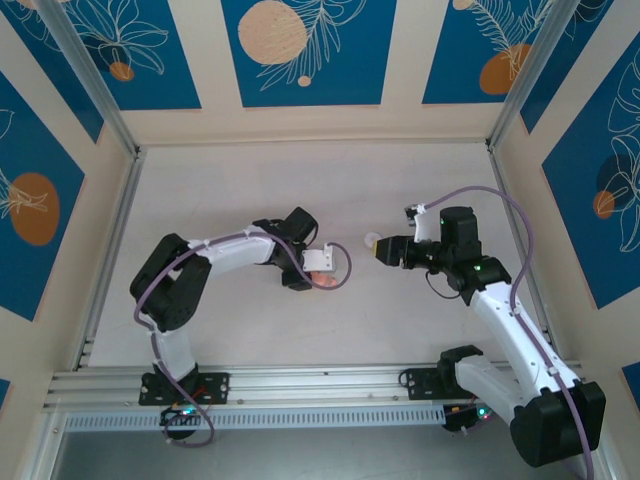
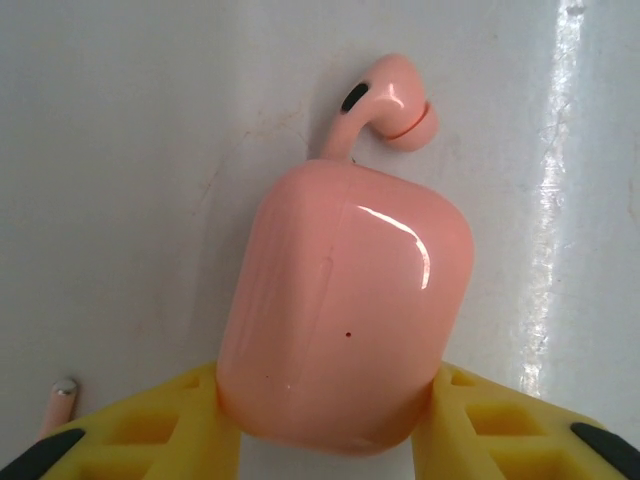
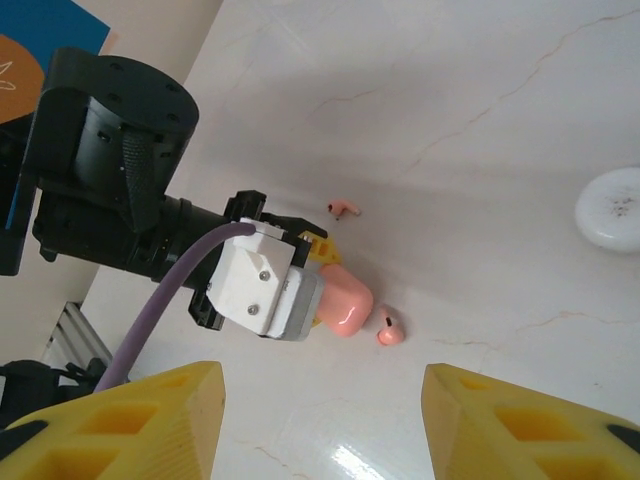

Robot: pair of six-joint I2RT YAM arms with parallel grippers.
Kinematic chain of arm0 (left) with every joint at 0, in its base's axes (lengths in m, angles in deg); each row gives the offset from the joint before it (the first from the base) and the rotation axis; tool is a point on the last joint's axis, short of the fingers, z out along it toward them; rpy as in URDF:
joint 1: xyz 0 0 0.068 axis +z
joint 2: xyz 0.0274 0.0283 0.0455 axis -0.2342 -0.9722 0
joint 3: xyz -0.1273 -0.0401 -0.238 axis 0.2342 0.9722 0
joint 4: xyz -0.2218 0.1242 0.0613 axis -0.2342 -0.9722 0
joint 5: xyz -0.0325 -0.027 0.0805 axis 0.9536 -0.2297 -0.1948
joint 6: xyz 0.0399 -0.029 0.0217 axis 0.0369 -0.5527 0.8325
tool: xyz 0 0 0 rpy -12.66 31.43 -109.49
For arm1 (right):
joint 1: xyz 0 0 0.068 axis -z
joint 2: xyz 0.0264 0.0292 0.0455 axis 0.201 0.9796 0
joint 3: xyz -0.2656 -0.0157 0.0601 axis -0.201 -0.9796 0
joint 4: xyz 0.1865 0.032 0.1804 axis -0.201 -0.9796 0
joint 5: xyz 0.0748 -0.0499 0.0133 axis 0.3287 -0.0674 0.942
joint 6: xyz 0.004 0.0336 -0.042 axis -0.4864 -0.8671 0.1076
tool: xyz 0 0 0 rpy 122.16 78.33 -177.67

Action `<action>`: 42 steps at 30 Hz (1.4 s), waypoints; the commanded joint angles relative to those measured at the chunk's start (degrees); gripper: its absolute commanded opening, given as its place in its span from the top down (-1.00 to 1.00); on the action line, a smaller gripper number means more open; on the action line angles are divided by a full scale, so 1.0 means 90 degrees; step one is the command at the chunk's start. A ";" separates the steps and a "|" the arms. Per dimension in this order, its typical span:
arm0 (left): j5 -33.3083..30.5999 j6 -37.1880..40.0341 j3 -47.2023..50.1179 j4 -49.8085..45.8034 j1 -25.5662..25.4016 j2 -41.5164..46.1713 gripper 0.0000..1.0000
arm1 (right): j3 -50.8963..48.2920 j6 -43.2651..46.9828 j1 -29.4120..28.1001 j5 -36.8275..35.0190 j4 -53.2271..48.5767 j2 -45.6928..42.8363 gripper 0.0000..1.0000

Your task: Insert wireless bluetooth earbuds into charging case

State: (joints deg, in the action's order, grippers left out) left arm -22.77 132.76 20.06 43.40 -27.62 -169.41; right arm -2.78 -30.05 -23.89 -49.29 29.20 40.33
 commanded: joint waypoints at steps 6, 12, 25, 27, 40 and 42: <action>0.0331 -0.0400 0.0575 0.0740 -0.0038 0.0732 0.20 | 0.0222 -0.0409 -0.0037 0.1549 -0.0052 0.1397 -0.06; 0.0722 -0.0709 0.0856 0.1086 -0.0043 0.1184 0.20 | 0.0312 -0.0478 -0.0284 0.2164 0.0128 0.2278 -0.03; 0.1036 -0.0831 0.1093 0.1346 -0.0035 0.1864 0.20 | 0.0845 -0.0639 -0.0916 0.2402 0.0543 0.3604 -0.03; 0.1069 -0.0842 0.1195 0.1432 -0.0041 0.1980 0.19 | 0.0930 -0.0651 -0.0952 0.2479 0.0607 0.3773 -0.03; 0.1195 -0.0950 0.1277 0.1652 -0.0032 0.2182 0.20 | 0.1281 -0.0459 -0.1127 0.3302 0.0755 0.4293 0.06; 0.1204 -0.0950 0.1282 0.1646 -0.0037 0.2236 0.20 | 0.1300 -0.0444 -0.1124 0.3345 0.0740 0.4326 0.09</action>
State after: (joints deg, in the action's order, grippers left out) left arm -14.07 125.00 31.36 57.56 -27.62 -151.25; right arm 7.36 -35.08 -33.77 -22.49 36.93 78.53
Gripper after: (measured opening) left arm 0.406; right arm 0.460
